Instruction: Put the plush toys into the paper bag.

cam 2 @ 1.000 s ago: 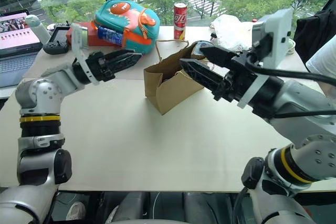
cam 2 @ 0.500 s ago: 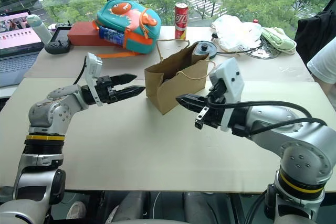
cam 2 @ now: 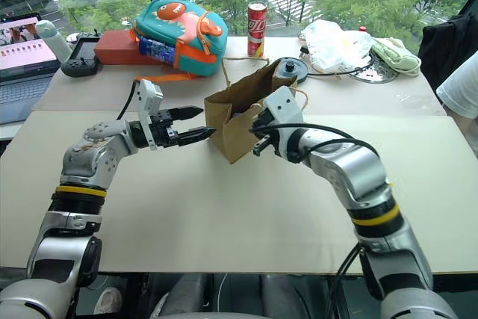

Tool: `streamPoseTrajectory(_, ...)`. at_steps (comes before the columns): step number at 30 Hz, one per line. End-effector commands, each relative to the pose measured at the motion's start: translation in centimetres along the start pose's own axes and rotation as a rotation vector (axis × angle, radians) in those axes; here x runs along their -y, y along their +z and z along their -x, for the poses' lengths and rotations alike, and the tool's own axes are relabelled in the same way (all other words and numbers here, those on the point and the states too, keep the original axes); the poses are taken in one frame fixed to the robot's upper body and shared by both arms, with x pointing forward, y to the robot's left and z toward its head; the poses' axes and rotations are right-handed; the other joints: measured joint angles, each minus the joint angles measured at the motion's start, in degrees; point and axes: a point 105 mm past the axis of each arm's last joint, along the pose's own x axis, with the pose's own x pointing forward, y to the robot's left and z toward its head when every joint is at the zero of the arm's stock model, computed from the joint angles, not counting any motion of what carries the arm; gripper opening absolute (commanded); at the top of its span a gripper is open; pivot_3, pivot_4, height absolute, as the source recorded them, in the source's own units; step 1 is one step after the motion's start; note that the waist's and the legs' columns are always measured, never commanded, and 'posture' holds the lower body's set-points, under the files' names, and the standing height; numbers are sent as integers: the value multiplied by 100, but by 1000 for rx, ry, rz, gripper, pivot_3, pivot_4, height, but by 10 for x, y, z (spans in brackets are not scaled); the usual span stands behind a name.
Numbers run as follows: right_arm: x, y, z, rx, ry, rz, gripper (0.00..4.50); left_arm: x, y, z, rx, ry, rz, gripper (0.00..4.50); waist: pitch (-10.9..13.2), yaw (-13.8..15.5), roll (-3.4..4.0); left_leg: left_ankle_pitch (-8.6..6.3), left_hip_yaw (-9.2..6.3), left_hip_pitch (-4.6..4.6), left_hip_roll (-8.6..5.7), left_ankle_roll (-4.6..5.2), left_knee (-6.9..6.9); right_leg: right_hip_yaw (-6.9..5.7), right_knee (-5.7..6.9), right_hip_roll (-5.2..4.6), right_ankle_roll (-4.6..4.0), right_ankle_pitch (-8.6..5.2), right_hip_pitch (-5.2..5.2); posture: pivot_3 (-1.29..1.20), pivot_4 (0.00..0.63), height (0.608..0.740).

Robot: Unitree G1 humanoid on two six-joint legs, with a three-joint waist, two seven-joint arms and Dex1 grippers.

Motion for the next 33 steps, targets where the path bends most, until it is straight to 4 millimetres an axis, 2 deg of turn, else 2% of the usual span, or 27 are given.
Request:
streamPoseTrajectory(1, -1, 23, -5, 85, -1, 32, 63, -4, 15, -1, 25, -1, -66, 4500, 0, 2, 0, 0, 0, 0, 0, 0, 0, 0, 0, 0, 0, 0, 0, 0, 150, 739)
streamPoseTrajectory(13, -5, 28, -12, 110, 4, 1, 63, 24, -1, -30, 3, -135, -76, 4500, 0, 2, 0, 0, -4, 1, 0, 0, 3, -3, 4, 1, -1, 1, 1, 0, 150, 739)
streamPoseTrajectory(24, -7, 29, -12, 112, 6, -3, 63, 9, -4, -33, 6, -27, -102, 4500, 0, 0, 0, 0, -6, 2, 0, 0, 4, -3, 5, 1, -1, 1, 2, 0, 150, 739)
streamPoseTrajectory(26, -7, 30, -12, 112, 7, -2, 0, 5, -4, -34, 9, 3, -107, 3959, 0, -3, 0, 0, -6, 2, -1, 0, 4, -4, 5, 1, -1, 1, 1, 0, 150, 739)
streamPoseTrajectory(27, -7, 30, -12, 113, 7, -2, 0, 4, -4, -35, 10, 5, -112, 3831, 0, -1, 0, 0, -6, 2, 0, 0, 4, -3, 5, 1, -1, 1, 1, 0, 150, 739)
streamPoseTrajectory(30, -7, 30, -11, 114, 8, -1, 0, 3, -6, -37, 6, 16, -125, 2706, 0, 1, 0, 0, -7, 2, -1, 0, 4, -4, 6, 1, -1, 1, 2, 0, 150, 739)
streamPoseTrajectory(31, -7, 30, -11, 114, 8, -1, 0, 3, -6, -38, 6, 15, -127, 2189, 0, 0, 0, 0, -7, 2, -1, 0, 4, -4, 6, 1, -1, 1, 2, 0, 150, 739)
streamPoseTrajectory(32, -8, 30, -11, 114, 7, -1, 0, 3, -6, -38, 7, 15, -127, 1992, 0, 0, 0, 0, -7, 2, -1, 0, 4, -4, 6, 0, -2, 1, 1, 0, 150, 739)
streamPoseTrajectory(33, -8, 30, -11, 113, 8, 0, 0, 3, -6, -39, 9, 16, -125, 1565, 0, 0, 0, 0, -7, 2, -1, 0, 4, -4, 6, 0, -1, 1, 2, 0, 150, 739)
